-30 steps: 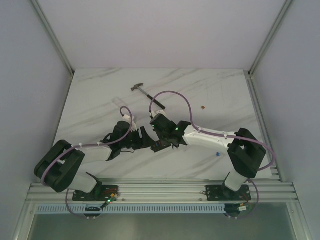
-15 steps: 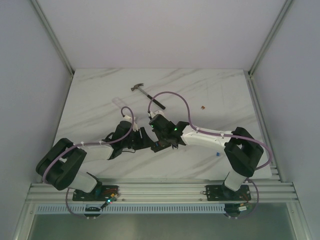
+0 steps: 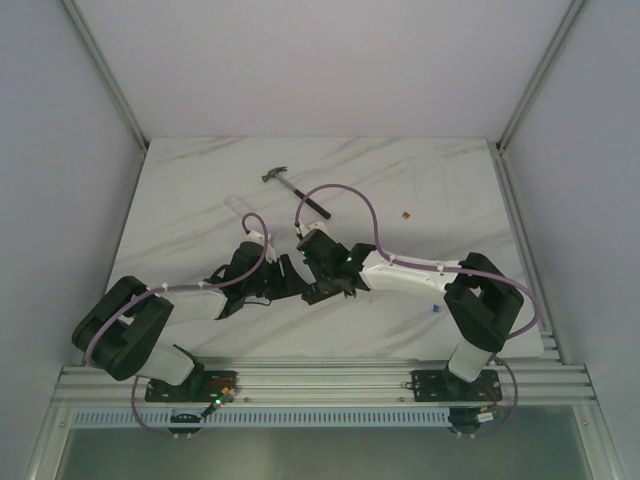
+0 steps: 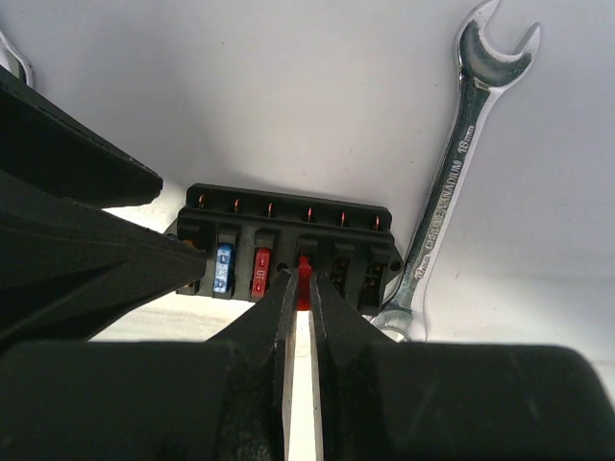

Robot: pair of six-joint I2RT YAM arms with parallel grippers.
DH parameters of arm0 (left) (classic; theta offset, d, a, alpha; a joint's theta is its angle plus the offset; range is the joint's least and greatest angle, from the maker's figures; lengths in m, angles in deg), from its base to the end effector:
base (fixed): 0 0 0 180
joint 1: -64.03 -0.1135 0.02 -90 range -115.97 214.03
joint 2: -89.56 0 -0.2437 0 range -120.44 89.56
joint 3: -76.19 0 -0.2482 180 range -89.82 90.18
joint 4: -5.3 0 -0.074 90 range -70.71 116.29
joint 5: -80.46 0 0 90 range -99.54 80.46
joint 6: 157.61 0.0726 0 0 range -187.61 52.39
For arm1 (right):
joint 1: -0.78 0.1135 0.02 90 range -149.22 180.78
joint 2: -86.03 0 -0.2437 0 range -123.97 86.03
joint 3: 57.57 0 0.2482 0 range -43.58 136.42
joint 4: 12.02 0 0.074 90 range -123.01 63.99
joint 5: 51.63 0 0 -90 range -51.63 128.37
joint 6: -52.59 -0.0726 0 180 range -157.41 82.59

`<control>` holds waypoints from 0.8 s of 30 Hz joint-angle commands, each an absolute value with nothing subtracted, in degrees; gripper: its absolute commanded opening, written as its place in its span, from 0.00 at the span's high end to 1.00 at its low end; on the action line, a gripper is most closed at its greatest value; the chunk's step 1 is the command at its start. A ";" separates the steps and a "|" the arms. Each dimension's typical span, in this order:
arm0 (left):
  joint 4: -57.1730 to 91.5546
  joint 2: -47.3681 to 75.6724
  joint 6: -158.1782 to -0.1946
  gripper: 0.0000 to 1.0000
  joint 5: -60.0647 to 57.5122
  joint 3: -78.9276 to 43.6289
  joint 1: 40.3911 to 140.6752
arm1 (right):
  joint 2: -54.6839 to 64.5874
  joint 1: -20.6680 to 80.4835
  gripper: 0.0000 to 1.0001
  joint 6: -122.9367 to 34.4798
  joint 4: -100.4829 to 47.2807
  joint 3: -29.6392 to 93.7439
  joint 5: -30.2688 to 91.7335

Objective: Snap on the fuse box
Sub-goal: Install the fuse at the fuse box base.

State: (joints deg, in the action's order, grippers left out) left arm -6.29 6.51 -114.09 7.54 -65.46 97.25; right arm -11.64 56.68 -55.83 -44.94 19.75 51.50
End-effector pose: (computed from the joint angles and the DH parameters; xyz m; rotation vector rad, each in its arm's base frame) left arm 0.2285 -0.1751 0.1025 -0.0809 2.3401 -1.0792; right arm 0.2221 0.2986 0.1527 -0.7082 2.3830 0.2703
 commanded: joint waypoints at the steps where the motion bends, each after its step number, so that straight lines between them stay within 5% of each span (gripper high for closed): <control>1: -5.04 5.82 -114.10 0.41 6.75 -64.64 97.50 | -12.88 57.09 1.00 -57.08 -44.46 19.66 52.54; 24: -5.01 5.02 -114.23 0.42 6.58 -64.76 97.46 | -14.33 57.06 1.00 -59.30 -45.30 18.38 53.23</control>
